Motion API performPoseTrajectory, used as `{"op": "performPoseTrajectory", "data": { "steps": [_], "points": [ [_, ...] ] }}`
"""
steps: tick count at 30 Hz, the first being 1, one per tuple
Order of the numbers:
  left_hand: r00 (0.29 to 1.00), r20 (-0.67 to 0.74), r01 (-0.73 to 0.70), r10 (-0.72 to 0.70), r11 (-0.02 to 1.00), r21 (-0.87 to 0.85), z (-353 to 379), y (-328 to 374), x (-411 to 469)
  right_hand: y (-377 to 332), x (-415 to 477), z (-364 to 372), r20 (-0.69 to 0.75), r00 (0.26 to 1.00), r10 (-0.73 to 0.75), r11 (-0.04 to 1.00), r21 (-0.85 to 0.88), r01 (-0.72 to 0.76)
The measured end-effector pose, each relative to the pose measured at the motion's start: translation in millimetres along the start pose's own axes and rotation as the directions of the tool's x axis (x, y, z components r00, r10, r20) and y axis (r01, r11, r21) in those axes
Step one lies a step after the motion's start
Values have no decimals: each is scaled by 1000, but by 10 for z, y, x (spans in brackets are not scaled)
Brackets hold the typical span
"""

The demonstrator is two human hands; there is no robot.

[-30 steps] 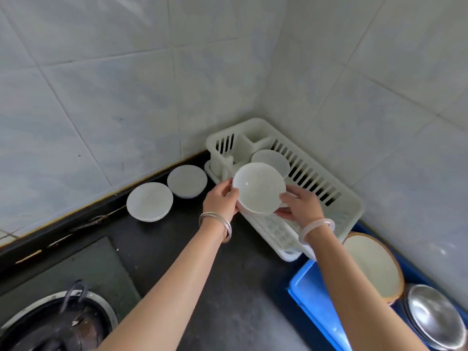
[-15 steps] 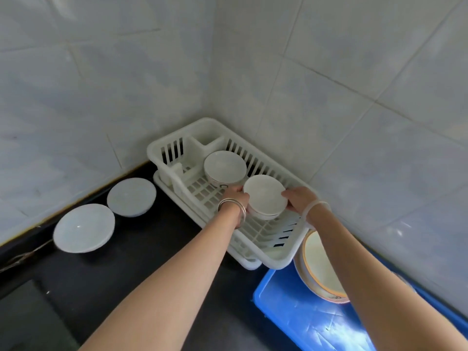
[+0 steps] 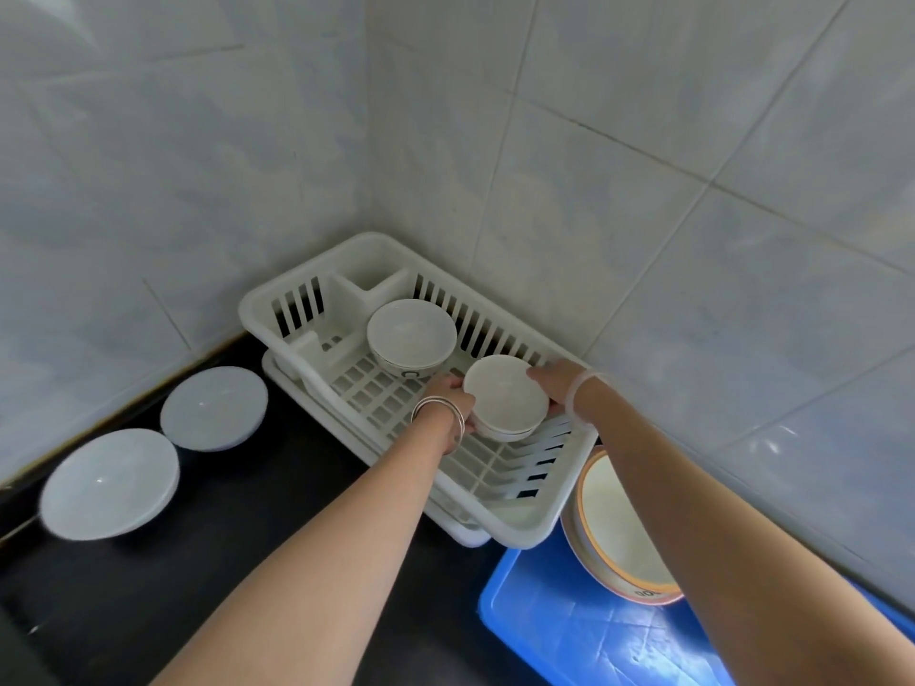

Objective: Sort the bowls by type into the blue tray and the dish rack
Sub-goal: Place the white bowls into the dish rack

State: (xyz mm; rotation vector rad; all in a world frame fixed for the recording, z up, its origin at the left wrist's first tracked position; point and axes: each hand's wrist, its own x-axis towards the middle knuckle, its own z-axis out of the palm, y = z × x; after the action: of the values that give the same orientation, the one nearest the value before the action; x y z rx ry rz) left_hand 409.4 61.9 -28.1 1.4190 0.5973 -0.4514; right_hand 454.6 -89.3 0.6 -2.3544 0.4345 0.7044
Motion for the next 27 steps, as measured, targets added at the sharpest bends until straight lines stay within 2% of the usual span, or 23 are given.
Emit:
{"op": "performPoseTrajectory", "data": {
  "steps": [5,9,12,16,19,22,27],
  "points": [
    [1000,21,2,-2,1000,18,-6,-15,2,2,-31,10,-11,999,-47,988,-150,45],
    [999,36,13,-14,1000,27,-18,-13,-6,16,-93,44,-67,993,-96,936,-345,68],
    [997,80,4,-10,997,71,-28,-6,-19,46,-107,66,-121,983,-139,904,-422,76],
    [993,119,3,-15,995,103,-66,18,-60,85,-205,65,-216,949,-228,906,-403,126],
    [995,99,-52,33,978,200,-97,38,-121,94,-320,57,-212,934,-288,882,-438,172],
    [993,95,-101,72,935,339,-143,56,-185,62,-459,26,-233,927,-294,909,-369,195],
    [982,47,-189,185,906,378,-305,171,-458,-75,-763,167,-260,894,-366,918,-260,300]
  ]
}}
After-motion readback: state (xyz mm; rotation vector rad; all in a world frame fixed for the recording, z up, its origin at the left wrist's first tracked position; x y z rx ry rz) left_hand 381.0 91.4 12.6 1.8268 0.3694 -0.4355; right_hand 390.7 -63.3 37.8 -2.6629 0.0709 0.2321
